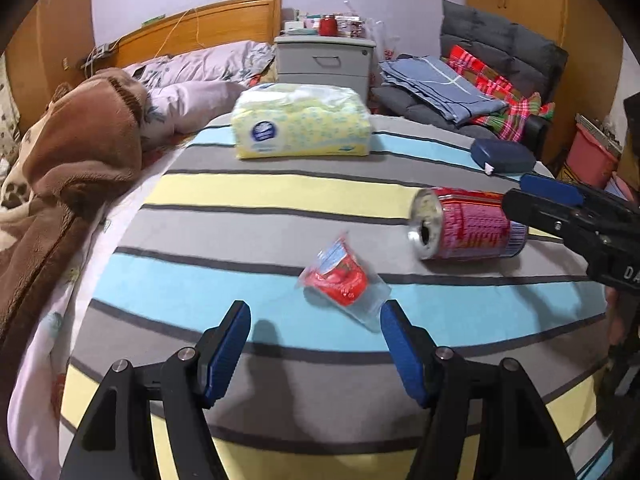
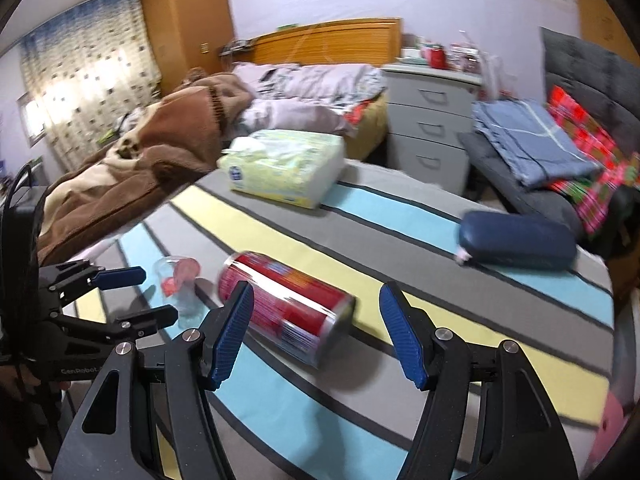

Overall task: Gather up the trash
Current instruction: 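Grasp the red can with the right tool while the left tool grasps the small red-lidded plastic cup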

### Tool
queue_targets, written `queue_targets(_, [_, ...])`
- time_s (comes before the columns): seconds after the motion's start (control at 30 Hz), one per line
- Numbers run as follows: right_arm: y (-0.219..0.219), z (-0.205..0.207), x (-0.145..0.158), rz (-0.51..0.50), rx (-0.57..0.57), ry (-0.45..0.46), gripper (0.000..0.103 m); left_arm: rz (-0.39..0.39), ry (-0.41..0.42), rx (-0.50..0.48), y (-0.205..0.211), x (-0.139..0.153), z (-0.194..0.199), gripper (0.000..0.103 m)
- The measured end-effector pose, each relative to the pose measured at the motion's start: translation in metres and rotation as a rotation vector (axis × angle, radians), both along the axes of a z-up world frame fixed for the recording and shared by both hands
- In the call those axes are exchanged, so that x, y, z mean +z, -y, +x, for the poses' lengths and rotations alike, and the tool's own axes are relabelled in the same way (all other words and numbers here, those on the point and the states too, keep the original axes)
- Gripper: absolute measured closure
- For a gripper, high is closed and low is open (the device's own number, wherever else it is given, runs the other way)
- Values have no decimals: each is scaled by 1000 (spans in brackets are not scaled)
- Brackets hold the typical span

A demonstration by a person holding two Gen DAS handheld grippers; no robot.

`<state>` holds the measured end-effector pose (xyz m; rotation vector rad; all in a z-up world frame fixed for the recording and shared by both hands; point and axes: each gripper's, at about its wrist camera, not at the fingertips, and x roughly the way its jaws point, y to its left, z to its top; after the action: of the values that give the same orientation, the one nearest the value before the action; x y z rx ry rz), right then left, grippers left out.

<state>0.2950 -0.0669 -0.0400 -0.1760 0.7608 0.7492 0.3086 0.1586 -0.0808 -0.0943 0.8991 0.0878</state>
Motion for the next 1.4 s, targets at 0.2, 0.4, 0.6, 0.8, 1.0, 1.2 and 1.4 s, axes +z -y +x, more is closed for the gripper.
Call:
queue_targets(0.2, [-21, 6, -9, -69, 108, -21, 36, -53, 36, 12, -15, 11, -10, 36])
queue_targets(0.4, [-31, -2, -17, -200, 174, -11, 36, -115, 47, 6, -12, 11, 1, 36])
queue_targets(0.6, [-34, 5, -22, -184, 132, -48, 36, -131, 12, -10, -8, -2, 17, 36])
queue_targets(0.8, [-36, 8, -30, -180, 96, -86, 36, -124, -2, -7, -7, -9, 27, 36])
queue_targets(1.0, [-32, 8, -33, -154, 69, -106, 38, -111, 1, -2, -6, -10, 32, 41])
queue_targets(1.2, [-29, 6, -34, -131, 49, -116, 48, -121, -1, -7, -7, -9, 33, 73])
queue_targets(1.4, [-24, 3, -33, -122, 19, -117, 49, -103, 7, -19, -1, -7, 27, 74])
